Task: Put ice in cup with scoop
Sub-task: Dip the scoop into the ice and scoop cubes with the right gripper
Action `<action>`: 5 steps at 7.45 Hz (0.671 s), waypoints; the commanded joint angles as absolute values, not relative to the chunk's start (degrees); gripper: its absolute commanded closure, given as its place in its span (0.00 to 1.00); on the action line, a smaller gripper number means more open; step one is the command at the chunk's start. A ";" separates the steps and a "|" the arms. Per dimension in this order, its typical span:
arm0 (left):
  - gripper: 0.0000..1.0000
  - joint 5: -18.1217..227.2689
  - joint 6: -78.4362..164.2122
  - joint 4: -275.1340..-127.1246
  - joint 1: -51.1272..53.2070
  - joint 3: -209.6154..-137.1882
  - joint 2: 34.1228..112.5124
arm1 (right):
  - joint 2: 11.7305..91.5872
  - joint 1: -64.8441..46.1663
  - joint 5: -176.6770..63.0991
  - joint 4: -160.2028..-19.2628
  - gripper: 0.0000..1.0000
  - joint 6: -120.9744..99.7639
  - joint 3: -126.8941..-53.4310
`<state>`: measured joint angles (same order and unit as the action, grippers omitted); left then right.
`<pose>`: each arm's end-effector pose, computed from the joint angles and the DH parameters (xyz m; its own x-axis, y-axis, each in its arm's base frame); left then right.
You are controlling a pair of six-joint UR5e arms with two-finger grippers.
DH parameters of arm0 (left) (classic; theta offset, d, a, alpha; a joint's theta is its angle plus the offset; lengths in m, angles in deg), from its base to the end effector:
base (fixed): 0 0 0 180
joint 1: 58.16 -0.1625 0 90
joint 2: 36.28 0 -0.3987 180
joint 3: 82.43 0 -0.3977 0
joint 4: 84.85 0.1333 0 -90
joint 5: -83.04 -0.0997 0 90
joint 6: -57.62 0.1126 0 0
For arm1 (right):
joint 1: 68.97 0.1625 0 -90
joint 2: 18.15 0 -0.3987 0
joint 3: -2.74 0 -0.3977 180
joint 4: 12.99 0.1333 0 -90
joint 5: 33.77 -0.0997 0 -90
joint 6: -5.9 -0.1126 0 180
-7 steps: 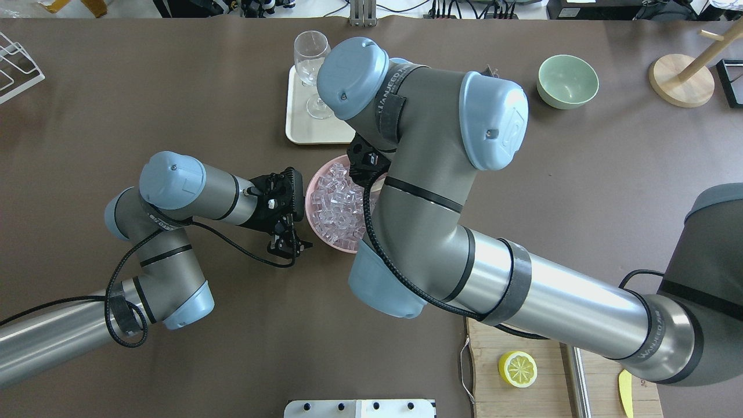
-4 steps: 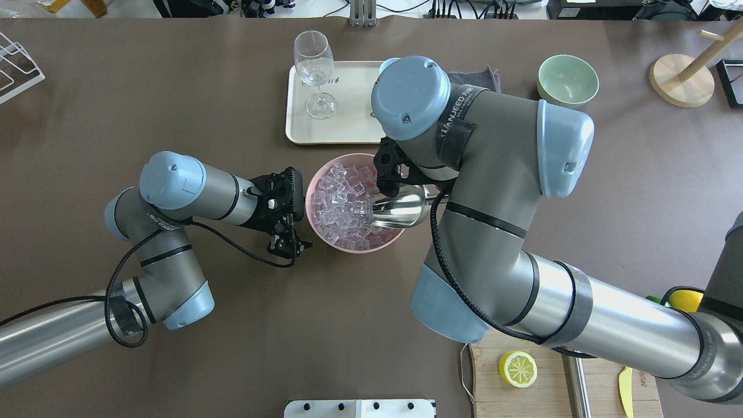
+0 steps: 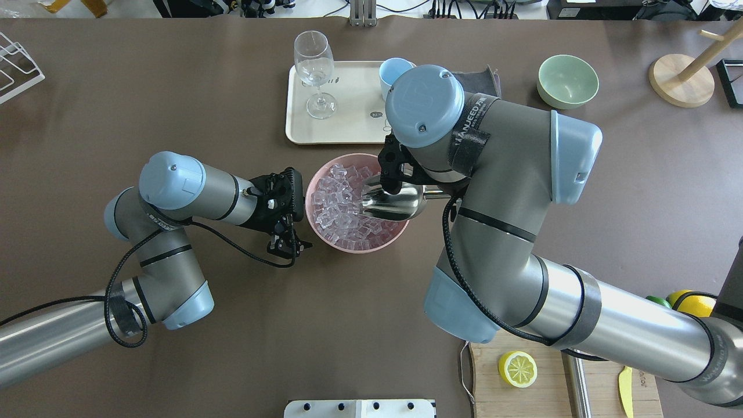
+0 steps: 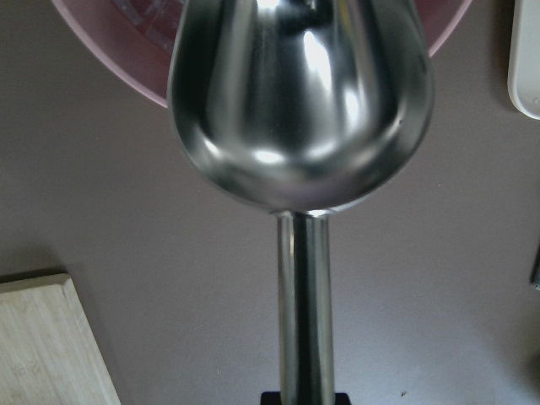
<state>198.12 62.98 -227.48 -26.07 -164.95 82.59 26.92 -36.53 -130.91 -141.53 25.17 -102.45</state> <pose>0.5377 -0.4382 0.2988 0.1135 0.9932 -0.0264 -0.2449 0.0537 0.9681 -0.4538 -0.4298 0.1672 0.2070 -0.9783 -0.0123 0.9038 0.1864 0.3853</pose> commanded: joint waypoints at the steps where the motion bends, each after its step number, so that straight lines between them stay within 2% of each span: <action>1: 0.01 198.09 62.98 -227.85 -26.08 -164.87 82.46 | 26.42 -36.54 -130.54 -140.96 1.00 22.61 -101.94; 5: 0.01 198.18 62.98 -227.94 -26.08 -164.96 82.29 | 23.60 -37.41 -128.26 -141.22 1.00 22.68 -98.51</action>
